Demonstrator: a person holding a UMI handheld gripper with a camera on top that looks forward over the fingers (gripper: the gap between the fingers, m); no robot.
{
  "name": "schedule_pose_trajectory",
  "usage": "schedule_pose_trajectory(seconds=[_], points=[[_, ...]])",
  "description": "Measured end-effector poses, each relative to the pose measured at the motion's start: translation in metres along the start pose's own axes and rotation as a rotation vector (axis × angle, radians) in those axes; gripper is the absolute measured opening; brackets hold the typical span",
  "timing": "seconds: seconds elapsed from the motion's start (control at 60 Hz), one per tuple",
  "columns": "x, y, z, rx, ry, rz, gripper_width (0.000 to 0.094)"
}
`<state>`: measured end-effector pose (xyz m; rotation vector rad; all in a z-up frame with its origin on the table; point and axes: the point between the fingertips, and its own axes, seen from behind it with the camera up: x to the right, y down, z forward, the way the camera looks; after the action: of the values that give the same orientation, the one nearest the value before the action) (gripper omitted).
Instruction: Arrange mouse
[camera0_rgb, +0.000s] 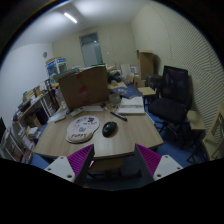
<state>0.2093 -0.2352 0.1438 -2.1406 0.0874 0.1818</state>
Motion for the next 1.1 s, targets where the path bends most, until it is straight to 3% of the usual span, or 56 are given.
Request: schedule_pose_trajectory(seconds=[0.25, 0.583, 0.717, 0.983, 1.083, 1.1], points=[[-0.004, 0.022, 0.054, 0.007, 0.022, -0.004, 0.083], [-0.047, 0.038, 0.195, -0.057, -0.024, -0.096, 0.0824], [-0.039, 0.042, 0.244, -0.099, 0.016, -0.094, 0.0839], [-0.021, 0.002, 0.301, -0.055, 0.118, -0.088, 0.0807], [-0.022, -0.007, 0.314, -0.049, 0.122, -0.09, 0.0743], [-0.023, -0.008, 0.315, -0.049, 0.12, -0.092, 0.0774]])
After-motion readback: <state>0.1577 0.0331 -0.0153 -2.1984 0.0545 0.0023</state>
